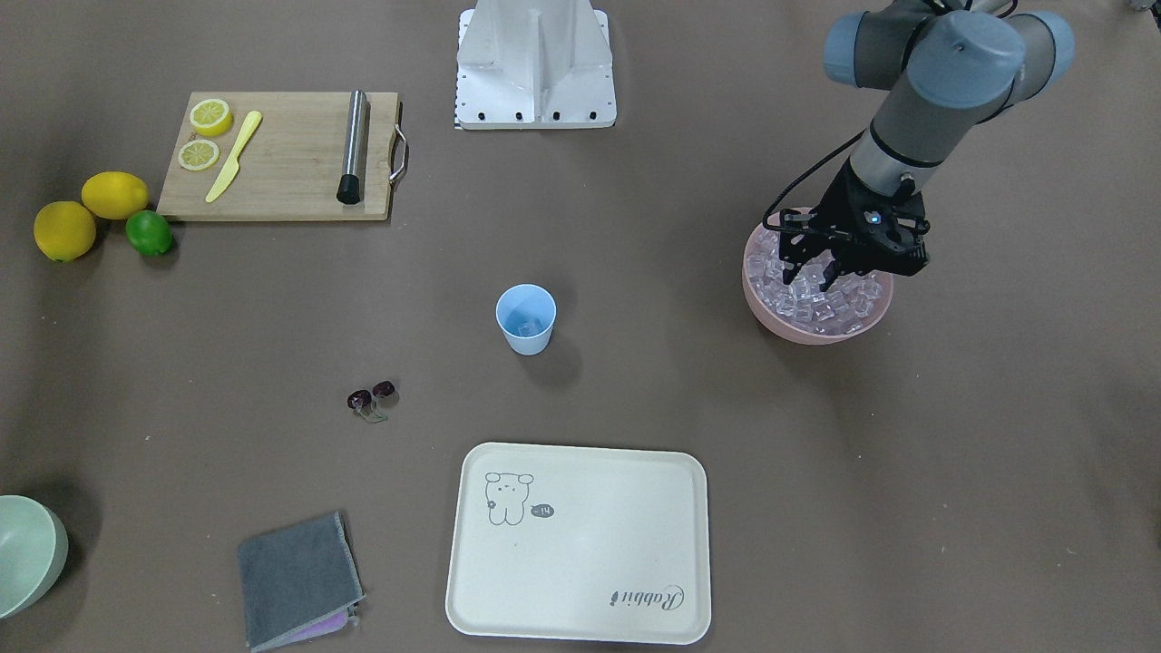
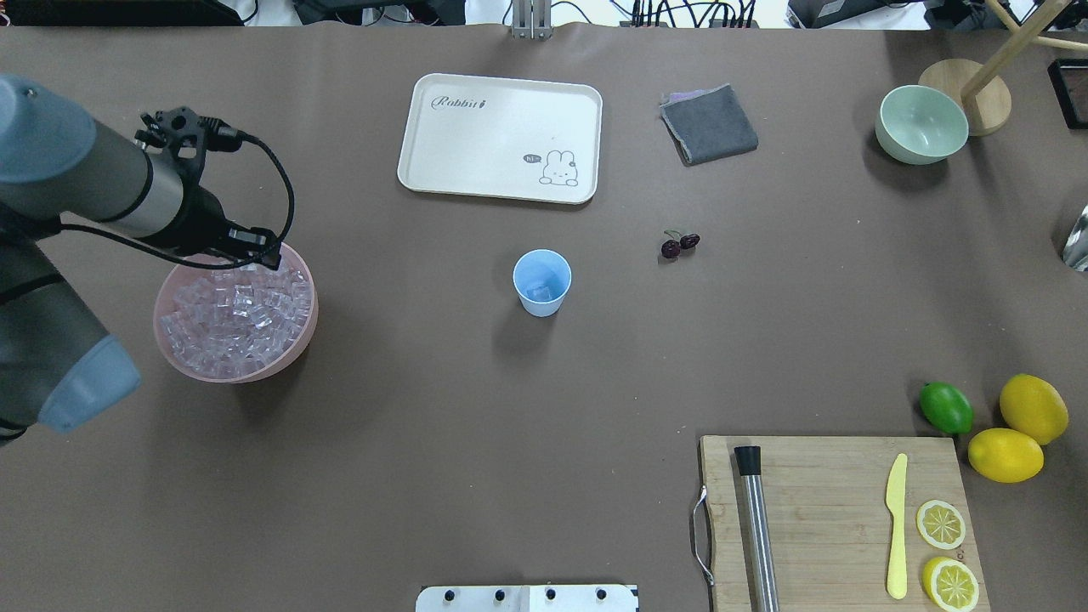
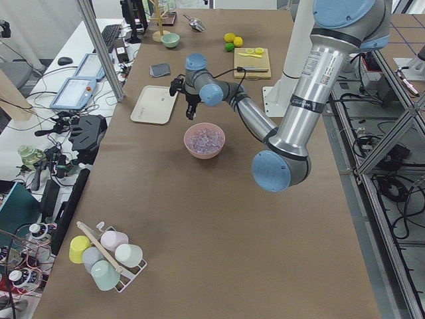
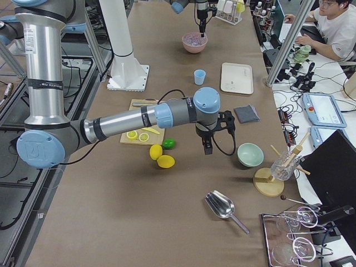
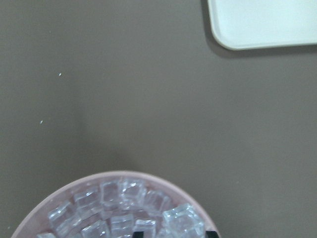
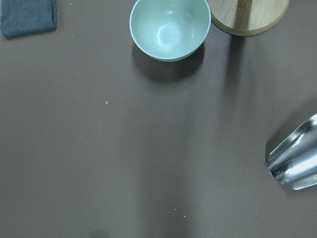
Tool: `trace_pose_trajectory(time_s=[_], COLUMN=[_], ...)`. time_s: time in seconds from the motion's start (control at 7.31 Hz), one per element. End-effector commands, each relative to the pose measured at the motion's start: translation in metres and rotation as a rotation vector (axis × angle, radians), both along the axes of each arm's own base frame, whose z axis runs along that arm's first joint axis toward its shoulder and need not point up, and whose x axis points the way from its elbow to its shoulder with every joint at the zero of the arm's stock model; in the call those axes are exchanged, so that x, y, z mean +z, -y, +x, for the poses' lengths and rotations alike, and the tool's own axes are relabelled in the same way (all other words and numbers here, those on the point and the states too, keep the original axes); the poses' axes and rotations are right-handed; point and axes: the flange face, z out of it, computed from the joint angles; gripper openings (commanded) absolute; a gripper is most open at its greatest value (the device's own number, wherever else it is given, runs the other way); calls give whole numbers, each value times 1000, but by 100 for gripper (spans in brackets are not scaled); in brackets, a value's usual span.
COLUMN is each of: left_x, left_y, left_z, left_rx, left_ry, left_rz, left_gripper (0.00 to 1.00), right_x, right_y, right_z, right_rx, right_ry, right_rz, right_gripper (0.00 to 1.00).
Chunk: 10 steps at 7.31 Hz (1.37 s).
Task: Put ice and cherries in cup
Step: 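Carry the ice cube over the light-blue cup and release it inside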
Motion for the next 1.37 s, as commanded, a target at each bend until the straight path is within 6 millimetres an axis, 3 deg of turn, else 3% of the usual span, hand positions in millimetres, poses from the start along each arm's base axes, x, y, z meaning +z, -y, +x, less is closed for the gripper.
trace_pose_trajectory(time_s=[0.0, 0.14, 0.27, 0.41, 0.55, 0.68, 0.82, 0.96, 1.23], left_x=[-106, -137, -189, -213, -217, -204, -194, -194, -174], left_y=[44, 53, 47, 8, -15, -41, -50, -44, -38], left_z=[26, 43, 100, 166, 197, 229, 245, 241, 244], left_rx=[-24, -52, -69, -108, -104, -119, -140, -119, -112], left_ry=[-33, -66, -68, -52, -65, -28, 6, 7, 31], left_rz=[4, -29, -12, -6, 5, 29, 69, 112, 116], left_gripper=[0, 0, 0, 0, 0, 0, 0, 0, 0], right_x=[-1, -1, -3, -5, 0, 0, -2, 5, 8], right_y=[0, 1, 1, 5, 7, 6, 5, 1, -1], right_z=[0, 0, 0, 0, 0, 0, 0, 0, 0], right_rx=[1, 0, -1, 1, 0, 0, 1, 0, 1], right_ry=[0, 0, -1, -2, -9, -7, -4, -5, -2], right_rz=[0, 3, 7, 11, 4, 4, 5, -8, -17], right_gripper=[100, 100, 100, 100, 100, 100, 100, 100, 100])
